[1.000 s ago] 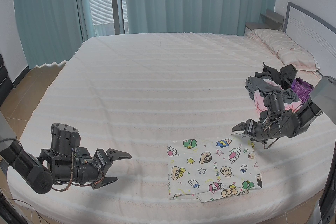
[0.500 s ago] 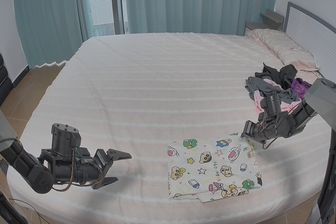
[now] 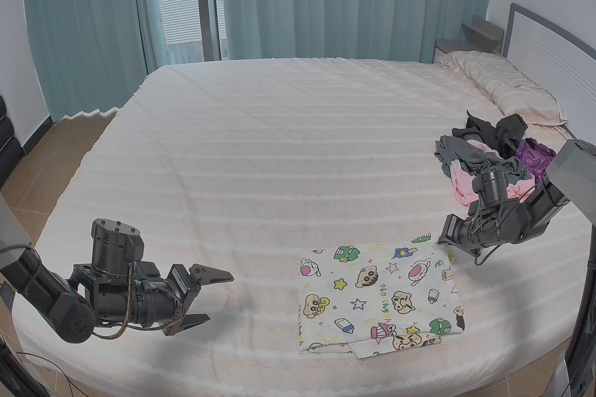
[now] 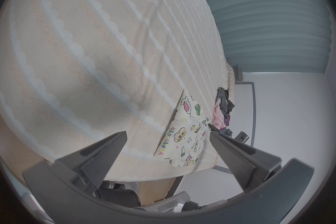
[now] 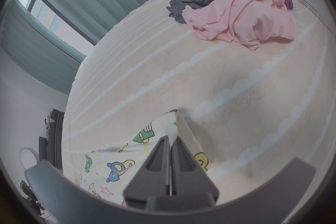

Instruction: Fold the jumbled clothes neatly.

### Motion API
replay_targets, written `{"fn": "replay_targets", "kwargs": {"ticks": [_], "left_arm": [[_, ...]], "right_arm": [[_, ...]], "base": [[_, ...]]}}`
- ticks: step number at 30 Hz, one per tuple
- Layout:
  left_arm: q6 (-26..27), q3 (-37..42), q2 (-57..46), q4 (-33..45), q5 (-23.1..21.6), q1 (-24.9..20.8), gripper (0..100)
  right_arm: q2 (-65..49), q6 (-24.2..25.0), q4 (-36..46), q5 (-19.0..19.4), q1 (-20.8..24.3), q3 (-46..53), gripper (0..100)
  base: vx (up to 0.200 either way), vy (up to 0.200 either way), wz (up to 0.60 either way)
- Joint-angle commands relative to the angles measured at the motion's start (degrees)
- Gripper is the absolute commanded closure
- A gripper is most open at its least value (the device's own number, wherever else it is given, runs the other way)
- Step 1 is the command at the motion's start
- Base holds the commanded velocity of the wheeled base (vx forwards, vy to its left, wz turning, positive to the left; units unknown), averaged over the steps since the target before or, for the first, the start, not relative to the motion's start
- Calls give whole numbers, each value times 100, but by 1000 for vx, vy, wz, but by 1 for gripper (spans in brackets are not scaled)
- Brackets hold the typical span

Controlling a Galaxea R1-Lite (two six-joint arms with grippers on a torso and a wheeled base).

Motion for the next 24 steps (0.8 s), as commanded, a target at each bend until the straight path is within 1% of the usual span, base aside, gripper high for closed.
{"fn": "replay_targets", "kwargs": {"ticks": [1, 2, 6, 10, 14, 15, 16, 17, 18, 19, 20, 21, 23, 24], "left_arm": [[-1, -2, 19, -3, -3, 0, 0], [-1, -2, 19, -3, -3, 0, 0], [7, -2, 28, -3, -11, 0, 0], [130, -151, 125, -47, 6, -62, 0], [464, -353, 406, -126, 94, -326, 0], [684, -467, 626, -170, 199, -510, 0], [825, -546, 758, -205, 296, -589, 0], [895, -590, 819, -214, 322, -624, 0], [1071, -740, 995, -267, 384, -703, 0], [1097, -784, 1039, -276, 393, -712, 0], [1194, -986, 1232, -293, 384, -747, 0], [1220, -1118, 1338, -293, 366, -783, 0], [1238, -1206, 1408, -293, 366, -818, 0], [1299, -1557, 1768, -293, 402, -932, 0]], "right_arm": [[-28, 3, -3, 8, -8, 47, 100], [-28, 3, -3, 8, -8, 47, 0], [-142, 21, -11, 43, 0, 118, 0], [-485, -23, -11, 60, -52, 478, 0], [-748, -313, -108, 131, -96, 1111, 0], [-889, -586, -363, 324, -87, 1585, 0], [-907, -718, -583, 456, -70, 1875, 0], [-907, -770, -688, 509, -61, 1981, 0], [-889, -876, -1057, 640, -43, 2297, 0], [-889, -885, -1145, 649, -35, 2350, 0], [-784, -911, -1550, 693, 27, 2649, 0], [-687, -911, -1734, 702, 44, 2763, 0], [-625, -911, -1857, 702, 44, 2825, 0], [-406, -911, -2323, 746, 97, 3000, 0]], "base": [[0, 0, 0], [0, 0, 0], [0, 0, 0], [0, 0, 0], [0, 0, 0], [0, 0, 0], [0, 0, 0], [0, 0, 0], [0, 0, 0], [0, 0, 0], [0, 0, 0], [0, 0, 0], [0, 0, 0], [0, 0, 0]]}}
